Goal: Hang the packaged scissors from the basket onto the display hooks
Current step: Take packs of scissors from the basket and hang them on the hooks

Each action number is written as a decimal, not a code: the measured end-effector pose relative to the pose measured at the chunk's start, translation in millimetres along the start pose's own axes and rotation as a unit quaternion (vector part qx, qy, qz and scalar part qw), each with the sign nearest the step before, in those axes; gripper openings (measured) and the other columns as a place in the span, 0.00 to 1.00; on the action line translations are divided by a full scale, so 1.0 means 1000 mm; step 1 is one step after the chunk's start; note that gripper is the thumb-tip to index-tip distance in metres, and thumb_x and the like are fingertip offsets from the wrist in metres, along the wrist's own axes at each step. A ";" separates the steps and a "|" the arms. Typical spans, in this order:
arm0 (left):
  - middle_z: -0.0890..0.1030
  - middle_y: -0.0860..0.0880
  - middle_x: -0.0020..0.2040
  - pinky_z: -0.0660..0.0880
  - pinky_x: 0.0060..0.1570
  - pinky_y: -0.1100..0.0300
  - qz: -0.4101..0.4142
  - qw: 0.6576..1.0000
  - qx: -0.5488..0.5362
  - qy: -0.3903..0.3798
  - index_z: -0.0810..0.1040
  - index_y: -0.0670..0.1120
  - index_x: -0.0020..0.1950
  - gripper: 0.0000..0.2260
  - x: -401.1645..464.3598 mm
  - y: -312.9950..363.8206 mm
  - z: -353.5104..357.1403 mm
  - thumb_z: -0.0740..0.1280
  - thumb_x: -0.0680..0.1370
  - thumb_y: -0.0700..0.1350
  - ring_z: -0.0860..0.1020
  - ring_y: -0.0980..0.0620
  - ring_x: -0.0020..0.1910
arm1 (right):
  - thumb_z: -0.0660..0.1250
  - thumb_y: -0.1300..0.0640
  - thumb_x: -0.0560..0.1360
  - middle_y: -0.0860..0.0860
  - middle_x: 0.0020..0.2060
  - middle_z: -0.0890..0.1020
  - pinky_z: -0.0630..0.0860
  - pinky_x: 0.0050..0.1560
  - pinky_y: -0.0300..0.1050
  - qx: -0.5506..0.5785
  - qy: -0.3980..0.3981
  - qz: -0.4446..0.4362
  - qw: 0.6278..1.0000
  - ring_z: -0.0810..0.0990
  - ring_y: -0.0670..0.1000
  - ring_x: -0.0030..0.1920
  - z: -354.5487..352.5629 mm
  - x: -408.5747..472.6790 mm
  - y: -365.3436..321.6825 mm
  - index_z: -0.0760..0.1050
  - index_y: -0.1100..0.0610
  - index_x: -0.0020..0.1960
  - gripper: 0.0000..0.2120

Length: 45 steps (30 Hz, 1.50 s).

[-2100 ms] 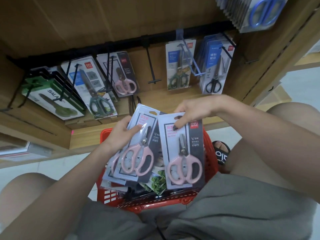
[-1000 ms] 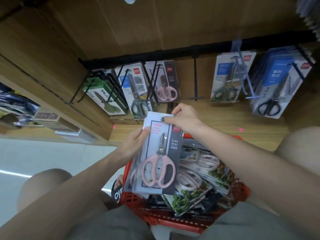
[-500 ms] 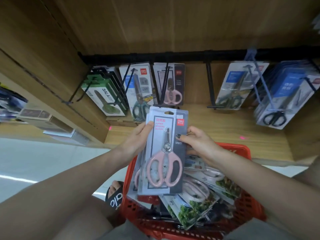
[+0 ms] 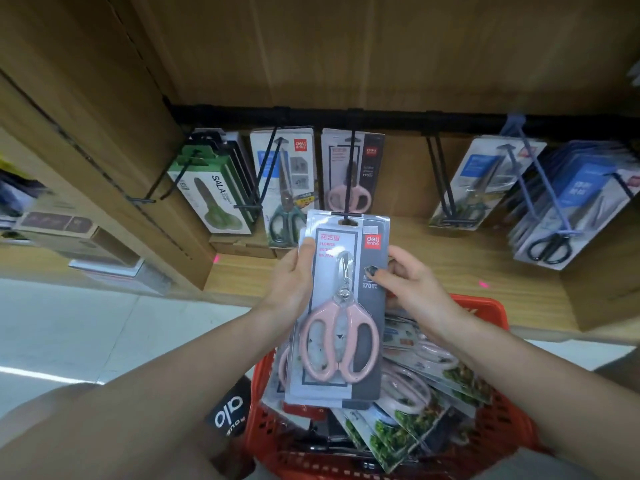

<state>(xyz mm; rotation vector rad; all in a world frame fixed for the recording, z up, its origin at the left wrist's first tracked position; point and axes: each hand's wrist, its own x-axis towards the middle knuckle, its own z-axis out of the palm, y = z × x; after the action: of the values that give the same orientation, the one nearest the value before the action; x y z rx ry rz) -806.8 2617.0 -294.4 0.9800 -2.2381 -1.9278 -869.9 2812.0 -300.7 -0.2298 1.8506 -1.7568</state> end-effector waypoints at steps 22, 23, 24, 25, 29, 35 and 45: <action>0.68 0.47 0.29 0.61 0.34 0.52 0.125 0.955 0.237 0.125 0.62 0.44 0.33 0.28 0.018 0.027 -0.065 0.51 0.88 0.59 0.65 0.47 0.30 | 0.67 0.62 0.82 0.52 0.52 0.89 0.85 0.39 0.48 0.071 0.041 0.001 0.997 0.89 0.55 0.50 0.016 -0.004 -0.014 0.83 0.47 0.53 0.11; 0.68 0.47 0.29 0.61 0.33 0.52 0.124 0.954 0.241 0.127 0.62 0.44 0.32 0.28 0.021 0.027 -0.069 0.52 0.88 0.59 0.65 0.47 0.30 | 0.67 0.62 0.83 0.51 0.53 0.89 0.85 0.41 0.49 0.068 0.049 0.002 0.996 0.89 0.54 0.50 0.014 -0.002 -0.014 0.83 0.47 0.53 0.10; 0.68 0.47 0.28 0.60 0.32 0.52 0.124 0.954 0.244 0.125 0.62 0.44 0.32 0.28 0.025 0.028 -0.072 0.52 0.88 0.58 0.65 0.47 0.29 | 0.67 0.61 0.83 0.51 0.53 0.88 0.85 0.42 0.49 0.066 0.056 0.003 0.996 0.89 0.54 0.50 0.012 -0.001 -0.015 0.83 0.48 0.53 0.10; 0.68 0.47 0.28 0.60 0.31 0.52 0.125 0.953 0.250 0.121 0.62 0.44 0.32 0.28 0.027 0.028 -0.074 0.52 0.88 0.58 0.66 0.47 0.28 | 0.67 0.61 0.82 0.51 0.53 0.89 0.85 0.43 0.49 0.064 0.062 0.005 0.996 0.89 0.54 0.50 0.011 0.002 -0.015 0.83 0.48 0.54 0.10; 0.69 0.45 0.27 0.61 0.31 0.51 0.148 0.933 0.312 0.100 0.62 0.44 0.31 0.29 0.033 0.033 -0.080 0.52 0.89 0.57 0.69 0.46 0.28 | 0.67 0.62 0.82 0.50 0.52 0.89 0.83 0.41 0.43 0.043 0.084 0.016 0.995 0.88 0.52 0.50 0.009 0.014 -0.019 0.83 0.50 0.57 0.10; 0.74 0.43 0.30 0.73 0.37 0.49 0.149 0.875 0.455 0.069 0.68 0.44 0.32 0.30 0.034 0.040 -0.094 0.50 0.88 0.60 0.75 0.40 0.32 | 0.68 0.61 0.81 0.45 0.46 0.89 0.80 0.41 0.41 -0.014 0.121 0.035 0.992 0.88 0.46 0.46 0.001 0.042 -0.033 0.82 0.48 0.55 0.10; 0.70 0.47 0.29 0.77 0.38 0.43 0.202 0.877 0.435 0.020 0.71 0.41 0.35 0.28 0.032 0.047 -0.080 0.52 0.89 0.55 0.78 0.37 0.35 | 0.65 0.59 0.83 0.44 0.53 0.85 0.83 0.54 0.53 -0.232 0.201 -0.086 0.948 0.84 0.49 0.55 -0.014 0.089 -0.057 0.79 0.47 0.62 0.11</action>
<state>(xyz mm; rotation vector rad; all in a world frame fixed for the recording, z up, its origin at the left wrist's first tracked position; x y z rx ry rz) -820.1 2532.8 -245.2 0.4659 -2.9973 -0.6876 -964.9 2773.5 -272.0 -0.2292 2.6071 -1.5298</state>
